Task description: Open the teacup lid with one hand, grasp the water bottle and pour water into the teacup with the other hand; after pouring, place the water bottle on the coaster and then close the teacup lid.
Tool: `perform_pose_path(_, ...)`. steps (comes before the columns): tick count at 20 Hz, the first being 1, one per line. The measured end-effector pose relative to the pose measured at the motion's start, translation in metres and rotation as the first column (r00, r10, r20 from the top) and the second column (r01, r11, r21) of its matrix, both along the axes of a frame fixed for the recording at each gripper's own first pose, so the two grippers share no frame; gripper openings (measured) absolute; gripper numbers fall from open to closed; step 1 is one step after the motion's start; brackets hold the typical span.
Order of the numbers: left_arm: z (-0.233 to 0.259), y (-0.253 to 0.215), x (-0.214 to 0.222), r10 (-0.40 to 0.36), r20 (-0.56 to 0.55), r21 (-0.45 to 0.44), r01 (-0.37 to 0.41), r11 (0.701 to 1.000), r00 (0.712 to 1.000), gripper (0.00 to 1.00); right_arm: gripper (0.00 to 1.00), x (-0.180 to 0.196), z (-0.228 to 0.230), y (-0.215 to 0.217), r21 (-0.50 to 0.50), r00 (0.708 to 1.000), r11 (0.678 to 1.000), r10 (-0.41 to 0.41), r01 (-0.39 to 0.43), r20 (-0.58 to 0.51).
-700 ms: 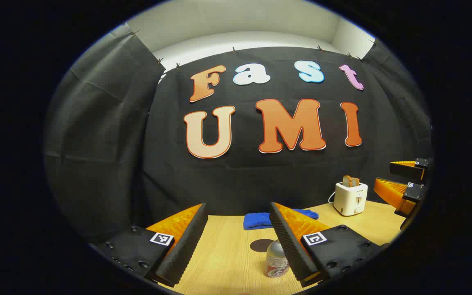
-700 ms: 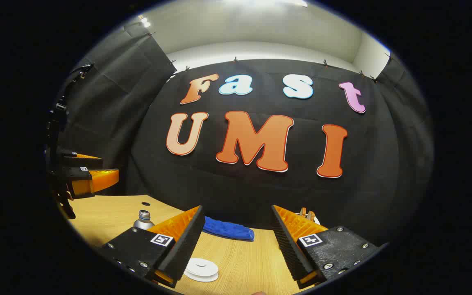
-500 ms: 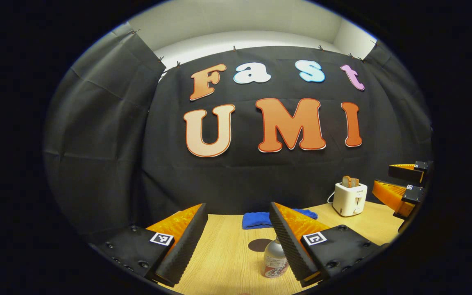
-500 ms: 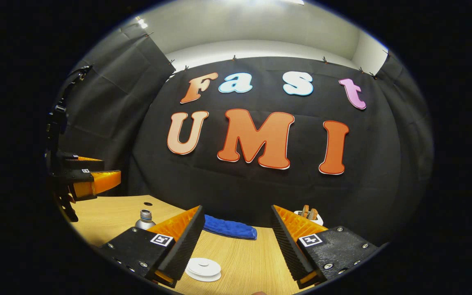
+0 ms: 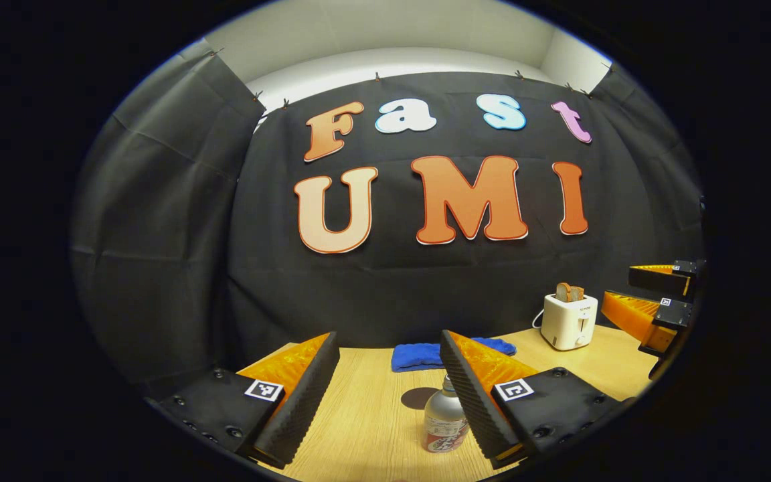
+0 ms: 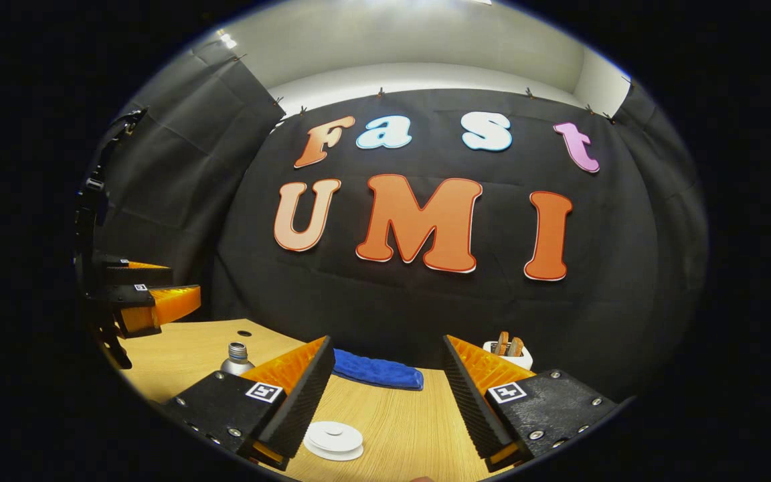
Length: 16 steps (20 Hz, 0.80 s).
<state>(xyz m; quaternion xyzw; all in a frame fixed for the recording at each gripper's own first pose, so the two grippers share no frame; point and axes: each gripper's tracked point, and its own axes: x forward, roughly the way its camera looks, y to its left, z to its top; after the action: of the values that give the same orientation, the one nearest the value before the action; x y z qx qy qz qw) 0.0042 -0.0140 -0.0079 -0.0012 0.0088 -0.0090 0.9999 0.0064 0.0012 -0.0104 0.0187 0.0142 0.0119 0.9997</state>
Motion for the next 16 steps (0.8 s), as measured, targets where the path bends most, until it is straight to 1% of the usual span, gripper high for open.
perform_pose_path(3,-0.003,-0.005,0.002,-0.011,-0.005,-0.007,0.011,1.000,1.000,1.00,0.96,0.002,-0.012,0.004,0.020,1.000,1.000,0.018,-0.017,-0.024)
perform_pose_path(6,-0.010,-0.007,0.002,-0.014,-0.015,-0.001,0.014,1.000,1.000,0.95,0.93,0.008,-0.032,0.016,0.054,0.996,0.997,0.058,-0.054,-0.074)
perform_pose_path(7,-0.013,-0.008,0.002,-0.014,-0.021,0.001,0.014,1.000,1.000,1.00,0.93,0.009,-0.039,0.019,0.058,0.994,0.996,0.066,-0.061,-0.090)
perform_pose_path(9,-0.018,-0.007,0.002,-0.009,-0.031,0.004,0.009,1.000,0.999,1.00,0.92,0.013,-0.052,0.022,0.061,0.990,0.996,0.073,-0.066,-0.119)
perform_pose_path(10,-0.022,-0.006,0.001,-0.006,-0.036,0.008,0.006,1.000,0.999,0.99,0.90,0.015,-0.059,0.025,0.067,0.988,0.995,0.081,-0.073,-0.131)
perform_pose_path(11,-0.026,-0.007,0.000,-0.004,-0.042,0.010,0.004,1.000,0.999,0.99,0.89,0.017,-0.068,0.030,0.072,0.985,0.994,0.093,-0.083,-0.147)
perform_pose_path(12,-0.028,-0.008,-0.001,-0.007,-0.048,0.012,0.007,1.000,0.999,0.96,0.88,0.018,-0.078,0.035,0.074,0.981,0.993,0.102,-0.091,-0.167)
perform_pose_path(13,-0.030,-0.008,-0.003,-0.009,-0.053,0.011,0.009,1.000,0.999,0.96,0.88,0.020,-0.088,0.040,0.070,0.976,0.993,0.111,-0.100,-0.190)
perform_pose_path(14,-0.033,-0.008,-0.003,-0.012,-0.059,0.011,0.012,1.000,0.998,0.99,0.86,0.022,-0.096,0.045,0.063,0.972,0.992,0.118,-0.108,-0.205)
perform_pose_path(16,-0.037,-0.009,-0.003,-0.017,-0.069,0.008,0.017,1.000,0.997,0.99,0.83,0.025,-0.110,0.054,0.054,0.963,0.990,0.136,-0.127,-0.232)
